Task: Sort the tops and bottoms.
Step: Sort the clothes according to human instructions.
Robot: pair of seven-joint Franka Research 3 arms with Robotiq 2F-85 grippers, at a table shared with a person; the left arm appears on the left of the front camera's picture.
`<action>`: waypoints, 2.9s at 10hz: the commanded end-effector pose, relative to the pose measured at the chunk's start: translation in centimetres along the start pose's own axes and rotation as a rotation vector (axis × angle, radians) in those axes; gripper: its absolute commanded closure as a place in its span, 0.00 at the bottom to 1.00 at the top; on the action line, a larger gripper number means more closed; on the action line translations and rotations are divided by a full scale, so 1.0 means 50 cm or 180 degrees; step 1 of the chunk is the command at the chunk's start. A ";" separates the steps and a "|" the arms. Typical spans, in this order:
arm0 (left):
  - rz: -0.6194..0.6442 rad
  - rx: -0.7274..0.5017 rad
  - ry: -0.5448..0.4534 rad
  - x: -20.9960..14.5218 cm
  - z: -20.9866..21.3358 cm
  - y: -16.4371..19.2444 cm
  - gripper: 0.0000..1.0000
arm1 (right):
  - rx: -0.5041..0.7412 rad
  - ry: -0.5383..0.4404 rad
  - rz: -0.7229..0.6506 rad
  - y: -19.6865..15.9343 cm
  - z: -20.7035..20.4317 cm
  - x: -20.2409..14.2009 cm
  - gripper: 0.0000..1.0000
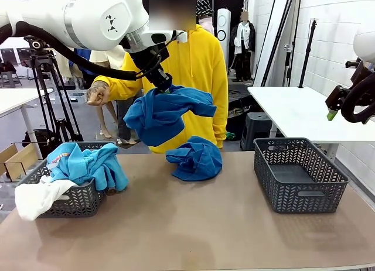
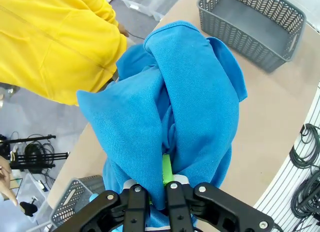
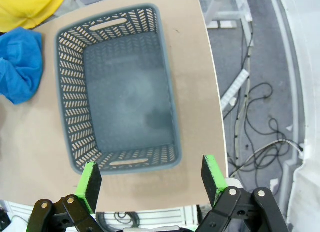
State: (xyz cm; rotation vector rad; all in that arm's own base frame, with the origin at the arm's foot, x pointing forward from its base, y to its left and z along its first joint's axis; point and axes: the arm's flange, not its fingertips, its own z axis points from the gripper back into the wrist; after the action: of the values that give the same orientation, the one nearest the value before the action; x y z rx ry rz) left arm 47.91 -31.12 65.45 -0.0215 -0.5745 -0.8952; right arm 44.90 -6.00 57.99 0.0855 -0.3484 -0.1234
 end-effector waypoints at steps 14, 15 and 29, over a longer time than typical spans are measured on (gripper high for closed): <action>0.1179 0.0635 0.0495 -0.382 0.029 0.279 1.00 | -0.0071 0.0014 -0.0046 0.003 0.000 -0.005 0.00; 0.1292 0.0643 0.0652 -0.416 0.012 0.278 1.00 | -0.0071 0.0014 -0.0046 0.003 0.000 -0.005 0.00; 0.1605 0.0740 0.0626 -0.529 -0.147 0.325 0.89 | -0.0071 0.0014 -0.0046 0.003 0.000 -0.005 0.00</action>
State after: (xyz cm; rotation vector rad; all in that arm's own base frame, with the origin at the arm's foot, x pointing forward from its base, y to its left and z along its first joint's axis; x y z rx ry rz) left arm 50.36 -3.07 49.42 0.1064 -0.4541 -0.3470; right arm 44.89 -5.99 57.99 0.0840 -0.3481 -0.1237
